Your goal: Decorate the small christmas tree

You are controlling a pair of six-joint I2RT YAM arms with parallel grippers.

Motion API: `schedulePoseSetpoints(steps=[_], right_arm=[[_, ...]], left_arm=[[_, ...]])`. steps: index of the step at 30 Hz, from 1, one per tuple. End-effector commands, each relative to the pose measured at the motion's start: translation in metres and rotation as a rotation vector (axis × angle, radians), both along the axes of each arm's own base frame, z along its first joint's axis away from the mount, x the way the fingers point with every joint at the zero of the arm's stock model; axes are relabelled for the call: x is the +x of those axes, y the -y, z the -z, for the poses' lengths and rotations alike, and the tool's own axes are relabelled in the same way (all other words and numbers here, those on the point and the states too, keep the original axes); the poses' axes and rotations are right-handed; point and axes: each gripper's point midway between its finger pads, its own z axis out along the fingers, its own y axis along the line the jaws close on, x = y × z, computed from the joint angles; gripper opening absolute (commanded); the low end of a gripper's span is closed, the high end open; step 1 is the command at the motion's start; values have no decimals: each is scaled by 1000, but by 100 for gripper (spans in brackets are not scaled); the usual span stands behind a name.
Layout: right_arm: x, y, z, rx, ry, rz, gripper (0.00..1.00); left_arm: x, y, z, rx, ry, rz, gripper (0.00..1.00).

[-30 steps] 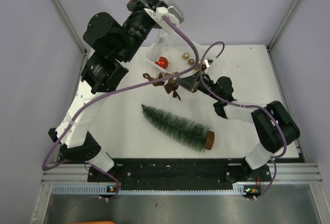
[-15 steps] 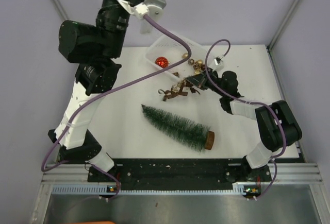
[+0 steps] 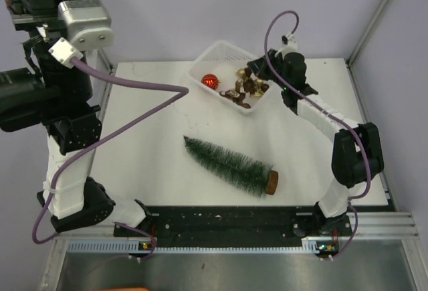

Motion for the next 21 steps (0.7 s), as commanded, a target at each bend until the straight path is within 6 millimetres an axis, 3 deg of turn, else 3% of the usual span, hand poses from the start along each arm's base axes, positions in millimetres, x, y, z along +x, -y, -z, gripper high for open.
schedulePoseSetpoints(steps=[1,4,6,10,14,17,21], right_arm=[[37,5,-79,43,144,37,3],[52,-1,-95,49,164,26,4],[61,-5,-88,38,147,27,4],[77,-10,-42,17,56,25,5],[77,-12,8,-2,-29,23,5],[71,-10,26,-13,-59,26,5],[65,-9,24,-26,-68,18,5]], left_arm=[[-6,-19,7,-32,-37,-26,0],[-6,-24,13,-29,-86,-5,0],[-7,-25,19,-12,-116,13,0],[0,-12,41,83,-196,45,0],[14,10,64,183,-260,59,2],[26,22,73,198,-302,79,1],[44,43,90,224,-360,114,0]])
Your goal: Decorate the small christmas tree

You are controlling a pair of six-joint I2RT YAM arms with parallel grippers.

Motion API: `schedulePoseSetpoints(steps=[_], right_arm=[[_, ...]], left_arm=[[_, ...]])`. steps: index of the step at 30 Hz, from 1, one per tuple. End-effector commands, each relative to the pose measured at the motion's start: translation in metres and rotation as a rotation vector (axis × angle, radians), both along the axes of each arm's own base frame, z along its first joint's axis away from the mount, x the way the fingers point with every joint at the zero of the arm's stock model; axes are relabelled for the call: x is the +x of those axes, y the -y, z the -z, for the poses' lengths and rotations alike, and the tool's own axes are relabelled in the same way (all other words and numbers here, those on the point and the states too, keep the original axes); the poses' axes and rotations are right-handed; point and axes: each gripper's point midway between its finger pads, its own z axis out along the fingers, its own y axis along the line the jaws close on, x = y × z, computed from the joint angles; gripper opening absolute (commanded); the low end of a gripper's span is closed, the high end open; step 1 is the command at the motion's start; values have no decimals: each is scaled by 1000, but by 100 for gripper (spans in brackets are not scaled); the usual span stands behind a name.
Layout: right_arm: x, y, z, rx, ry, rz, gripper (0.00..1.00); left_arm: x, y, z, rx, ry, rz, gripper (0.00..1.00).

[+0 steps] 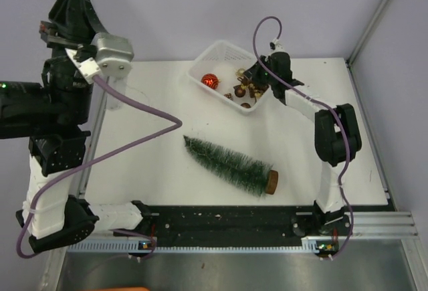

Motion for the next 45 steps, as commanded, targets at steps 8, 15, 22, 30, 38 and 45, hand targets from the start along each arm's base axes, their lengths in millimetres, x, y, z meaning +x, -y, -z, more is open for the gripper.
schedulePoseSetpoints(steps=[8,15,22,30,38,45], right_arm=[[-47,-5,-119,-15,239,-92,98],[-132,22,-202,4,472,-108,99],[-213,26,-226,65,590,-223,99],[-256,14,-184,41,553,-299,99],[-300,-22,-259,77,754,-451,99],[-306,-26,-293,100,852,-450,99]], left_arm=[[54,69,40,-10,-205,164,0],[67,98,77,18,-379,280,0],[67,121,125,58,-560,399,0],[60,149,175,65,-768,547,0],[54,168,215,131,-909,619,0],[53,177,235,169,-971,637,0]])
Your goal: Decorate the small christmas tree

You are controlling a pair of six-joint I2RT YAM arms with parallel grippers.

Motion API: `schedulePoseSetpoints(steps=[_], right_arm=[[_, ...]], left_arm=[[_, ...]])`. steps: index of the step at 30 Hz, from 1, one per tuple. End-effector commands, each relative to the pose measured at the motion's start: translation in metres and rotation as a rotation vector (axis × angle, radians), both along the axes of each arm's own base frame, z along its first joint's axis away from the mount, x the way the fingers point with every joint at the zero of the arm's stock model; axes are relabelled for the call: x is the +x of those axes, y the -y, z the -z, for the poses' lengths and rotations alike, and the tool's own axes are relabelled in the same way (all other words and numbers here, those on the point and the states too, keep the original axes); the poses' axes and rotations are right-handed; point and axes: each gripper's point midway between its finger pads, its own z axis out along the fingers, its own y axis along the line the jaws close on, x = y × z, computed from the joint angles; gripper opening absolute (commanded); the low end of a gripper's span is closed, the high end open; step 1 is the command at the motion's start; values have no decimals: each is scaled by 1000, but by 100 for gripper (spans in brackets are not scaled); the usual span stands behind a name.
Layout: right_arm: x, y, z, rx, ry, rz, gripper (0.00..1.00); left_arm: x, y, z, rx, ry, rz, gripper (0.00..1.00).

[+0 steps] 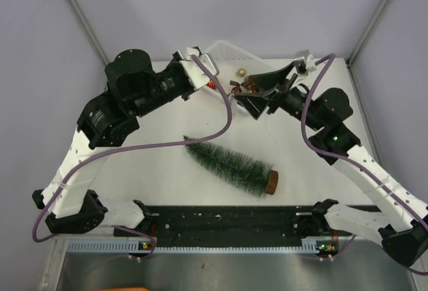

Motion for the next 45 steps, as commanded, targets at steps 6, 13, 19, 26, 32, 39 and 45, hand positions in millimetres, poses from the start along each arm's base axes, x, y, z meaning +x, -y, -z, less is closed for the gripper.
schedulePoseSetpoints(steps=[6,13,19,26,32,39,45], right_arm=[[-14,-14,-51,50,152,-81,93],[-30,-44,-58,58,171,-209,89],[-32,-49,-57,73,150,-238,77],[-28,-48,-52,77,127,-217,70],[-27,-55,-56,108,109,-254,60],[-28,-63,-61,136,97,-304,51],[-27,-63,-60,142,87,-300,31]], left_arm=[[-7,11,10,-8,-63,57,0],[-8,15,17,3,-92,68,0],[-6,14,17,4,-90,59,0],[-1,14,21,10,-96,37,0],[0,17,25,12,-112,39,0],[0,16,30,22,-123,34,0],[1,15,35,31,-129,29,0]])
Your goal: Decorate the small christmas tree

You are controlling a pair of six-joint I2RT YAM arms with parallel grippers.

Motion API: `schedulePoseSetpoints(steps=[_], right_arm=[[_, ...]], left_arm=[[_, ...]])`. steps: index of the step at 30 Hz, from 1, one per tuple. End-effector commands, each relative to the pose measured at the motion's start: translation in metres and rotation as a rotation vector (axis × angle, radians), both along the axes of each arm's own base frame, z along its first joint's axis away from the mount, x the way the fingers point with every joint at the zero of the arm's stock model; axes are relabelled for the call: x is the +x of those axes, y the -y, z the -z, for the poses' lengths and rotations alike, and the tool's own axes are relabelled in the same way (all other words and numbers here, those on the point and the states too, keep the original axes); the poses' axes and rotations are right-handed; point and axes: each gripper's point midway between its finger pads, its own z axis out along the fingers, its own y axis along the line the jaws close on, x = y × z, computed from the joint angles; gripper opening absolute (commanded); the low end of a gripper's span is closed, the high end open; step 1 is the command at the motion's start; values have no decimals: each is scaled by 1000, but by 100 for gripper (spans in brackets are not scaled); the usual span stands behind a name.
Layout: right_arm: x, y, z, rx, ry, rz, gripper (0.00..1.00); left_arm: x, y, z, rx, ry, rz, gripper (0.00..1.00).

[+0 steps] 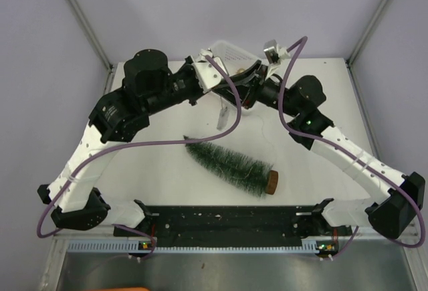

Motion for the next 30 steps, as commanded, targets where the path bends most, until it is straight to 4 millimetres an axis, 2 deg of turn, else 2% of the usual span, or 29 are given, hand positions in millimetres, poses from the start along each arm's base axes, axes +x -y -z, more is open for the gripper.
schedulePoseSetpoints(steps=[1,6,13,23,28,30], right_arm=[[-16,5,-41,80,82,-21,27],[-11,10,-33,47,80,30,18],[-8,16,-26,9,68,74,0],[-12,38,-29,-41,62,156,0],[-19,67,-44,-32,78,218,0],[-21,78,-47,-33,79,241,0]], left_arm=[[-1,-1,-2,-19,-1,-10,0],[1,-4,3,-5,4,-27,0],[6,-13,8,21,31,-65,0],[35,-36,-7,-35,150,-275,0],[57,-49,-12,-108,195,-393,0],[71,-61,-20,-169,190,-448,0]])
